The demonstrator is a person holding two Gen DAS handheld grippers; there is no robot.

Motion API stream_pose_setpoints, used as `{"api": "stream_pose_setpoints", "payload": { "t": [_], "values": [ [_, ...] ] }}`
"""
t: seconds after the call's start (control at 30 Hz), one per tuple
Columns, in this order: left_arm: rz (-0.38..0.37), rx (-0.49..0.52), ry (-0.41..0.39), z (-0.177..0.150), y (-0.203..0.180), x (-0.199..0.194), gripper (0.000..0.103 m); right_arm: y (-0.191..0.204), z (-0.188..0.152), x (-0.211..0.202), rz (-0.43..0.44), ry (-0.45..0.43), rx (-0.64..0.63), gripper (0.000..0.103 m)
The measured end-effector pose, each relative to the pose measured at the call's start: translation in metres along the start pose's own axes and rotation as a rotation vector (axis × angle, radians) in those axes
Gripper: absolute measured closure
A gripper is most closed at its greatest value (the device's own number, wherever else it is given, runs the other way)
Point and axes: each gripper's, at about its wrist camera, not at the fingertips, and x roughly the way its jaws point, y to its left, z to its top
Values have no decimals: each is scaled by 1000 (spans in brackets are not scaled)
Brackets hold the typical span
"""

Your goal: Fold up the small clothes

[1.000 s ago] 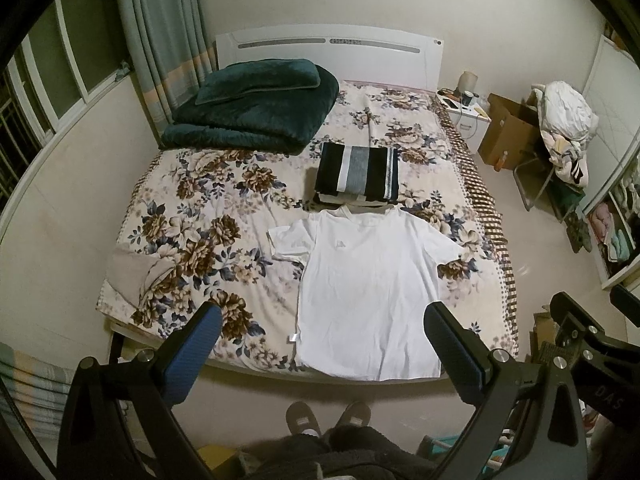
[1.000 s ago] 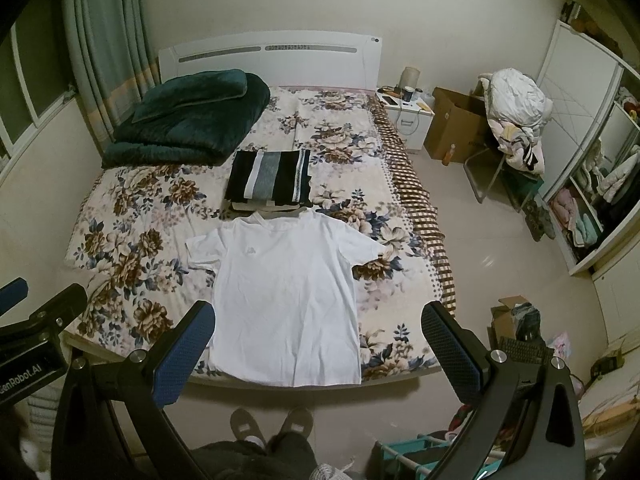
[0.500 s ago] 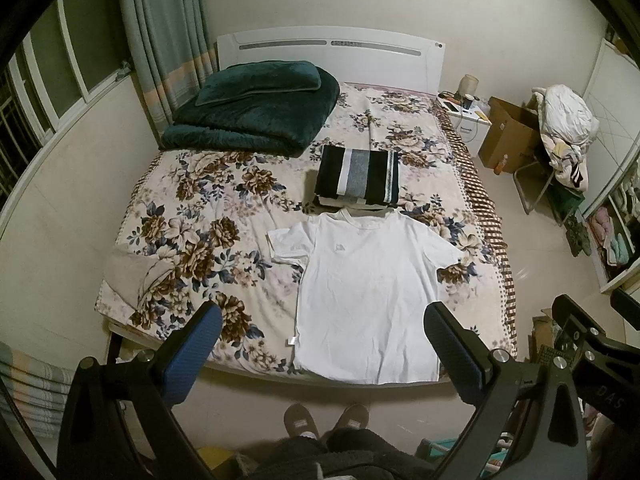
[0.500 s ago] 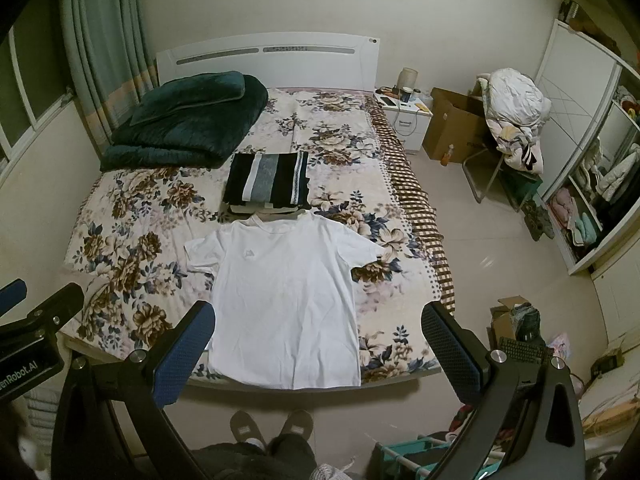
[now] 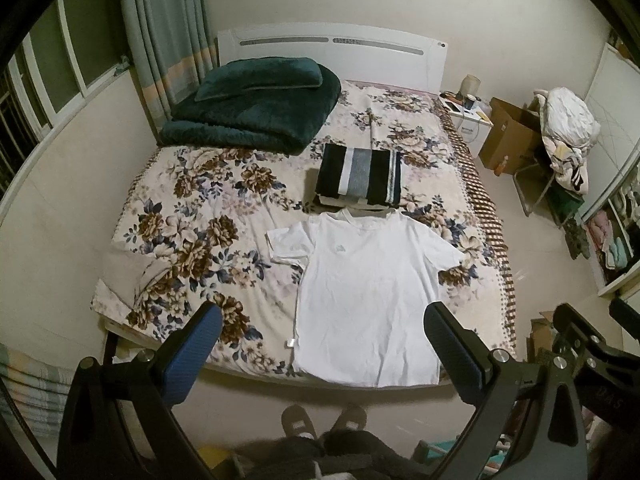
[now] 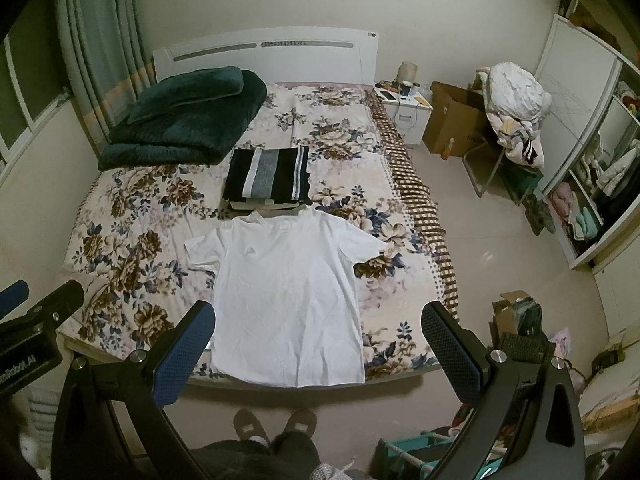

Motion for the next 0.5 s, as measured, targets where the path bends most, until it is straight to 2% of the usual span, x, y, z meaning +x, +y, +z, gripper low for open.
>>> {"api": "stream_pose_setpoints", "payload": {
  "t": [0.03,0.07,0.17,0.2,0.27,0.37,0.5],
  "values": [
    [12,0,-17,4,-1,6,0,0,30,3,0,3,14,0],
    [28,2,-34,10,-3,14,0,0,33,6,-2,6,24,0],
    [68,22,-72,14,-3,46,0,-19,29,62,-11,40,110,0],
    [75,28,-75,6,4,57,0,-29,25,84,-18,47,140,0],
    [89,43,-76,12,-2,94,0,-45,21,124,-34,76,203,0],
    [121,60,-50,18,-14,150,0,-80,9,198,-54,128,318,0],
    [164,35,38,17,-17,229,0,-150,-10,310,6,223,500,0]
  ]
}}
